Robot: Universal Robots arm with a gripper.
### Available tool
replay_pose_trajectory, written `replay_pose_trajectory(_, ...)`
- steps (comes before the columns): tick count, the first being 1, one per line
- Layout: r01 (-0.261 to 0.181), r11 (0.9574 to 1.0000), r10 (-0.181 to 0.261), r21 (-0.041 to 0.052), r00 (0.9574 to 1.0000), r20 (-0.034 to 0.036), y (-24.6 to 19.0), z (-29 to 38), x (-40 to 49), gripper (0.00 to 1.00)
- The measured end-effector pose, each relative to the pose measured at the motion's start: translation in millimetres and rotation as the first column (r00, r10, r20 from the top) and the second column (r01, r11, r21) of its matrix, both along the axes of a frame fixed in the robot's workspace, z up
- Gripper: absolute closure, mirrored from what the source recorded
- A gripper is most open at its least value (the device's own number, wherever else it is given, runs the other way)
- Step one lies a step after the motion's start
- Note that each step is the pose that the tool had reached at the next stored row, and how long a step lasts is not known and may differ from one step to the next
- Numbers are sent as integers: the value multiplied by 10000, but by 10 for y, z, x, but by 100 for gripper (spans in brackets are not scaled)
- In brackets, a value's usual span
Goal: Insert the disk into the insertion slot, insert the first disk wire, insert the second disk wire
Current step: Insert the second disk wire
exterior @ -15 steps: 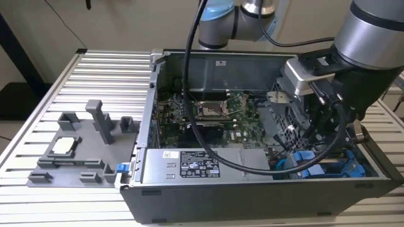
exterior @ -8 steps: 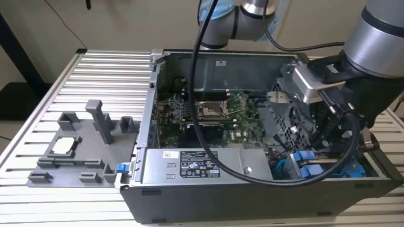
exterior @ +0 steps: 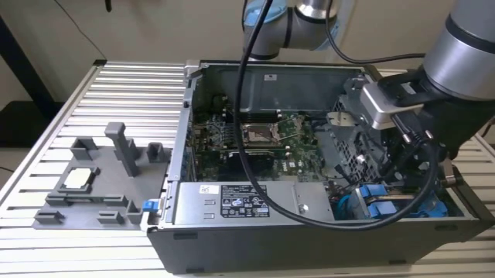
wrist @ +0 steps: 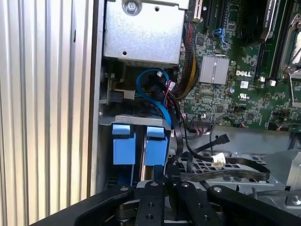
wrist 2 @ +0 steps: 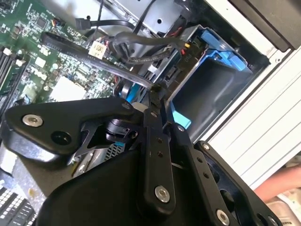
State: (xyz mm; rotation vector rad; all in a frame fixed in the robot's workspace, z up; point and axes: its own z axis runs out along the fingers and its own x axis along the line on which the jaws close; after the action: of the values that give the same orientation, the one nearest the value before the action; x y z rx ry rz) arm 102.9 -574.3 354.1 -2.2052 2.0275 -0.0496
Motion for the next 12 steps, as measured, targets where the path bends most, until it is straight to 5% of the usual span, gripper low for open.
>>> replay_pose_trajectory(7,199,9998,-199,-26,9998,0,-2,-26,62,83)
replay_pose_trajectory(12,245,9996,-245,-126,9997,-12,-10,-37,102,83)
